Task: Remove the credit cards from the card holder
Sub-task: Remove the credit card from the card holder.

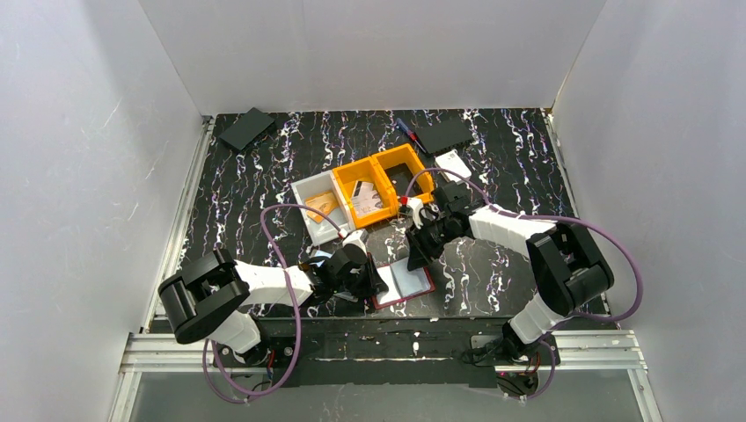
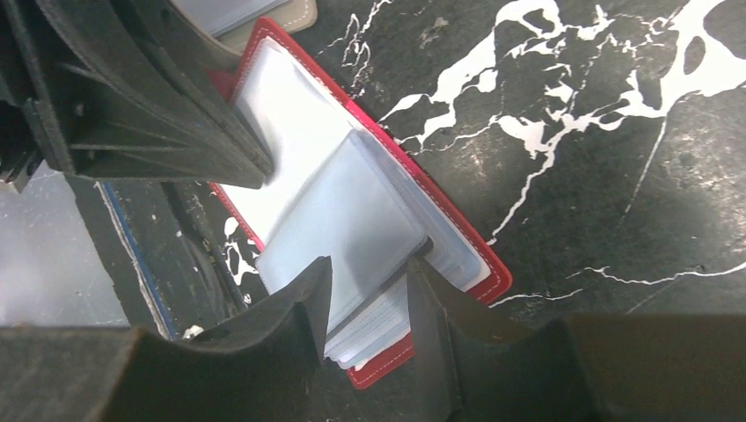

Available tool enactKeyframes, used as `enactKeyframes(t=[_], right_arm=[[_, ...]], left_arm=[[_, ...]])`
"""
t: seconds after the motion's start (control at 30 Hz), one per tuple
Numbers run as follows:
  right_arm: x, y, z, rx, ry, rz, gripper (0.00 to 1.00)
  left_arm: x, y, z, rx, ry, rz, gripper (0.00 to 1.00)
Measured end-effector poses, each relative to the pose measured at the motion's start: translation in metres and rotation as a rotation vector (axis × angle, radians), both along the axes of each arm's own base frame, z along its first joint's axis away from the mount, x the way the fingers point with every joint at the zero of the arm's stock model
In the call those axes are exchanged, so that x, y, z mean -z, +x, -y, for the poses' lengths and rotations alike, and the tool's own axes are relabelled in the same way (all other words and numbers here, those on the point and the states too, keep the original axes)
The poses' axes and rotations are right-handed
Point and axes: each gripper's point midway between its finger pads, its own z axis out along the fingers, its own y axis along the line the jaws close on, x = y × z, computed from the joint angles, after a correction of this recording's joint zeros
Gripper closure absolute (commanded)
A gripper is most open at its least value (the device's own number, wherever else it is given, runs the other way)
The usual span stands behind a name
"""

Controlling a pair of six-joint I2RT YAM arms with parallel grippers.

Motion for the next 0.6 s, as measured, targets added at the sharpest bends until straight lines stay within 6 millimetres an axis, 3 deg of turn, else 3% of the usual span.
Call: enactKeyframes(t=[0.6], right_arm=[[-0.027,-0.031,-0.013,-0.107,0.16,-0.115,0.58]], left_arm=[[0.0,0.0,0.0,0.0,-0.001,0.0,1.0]])
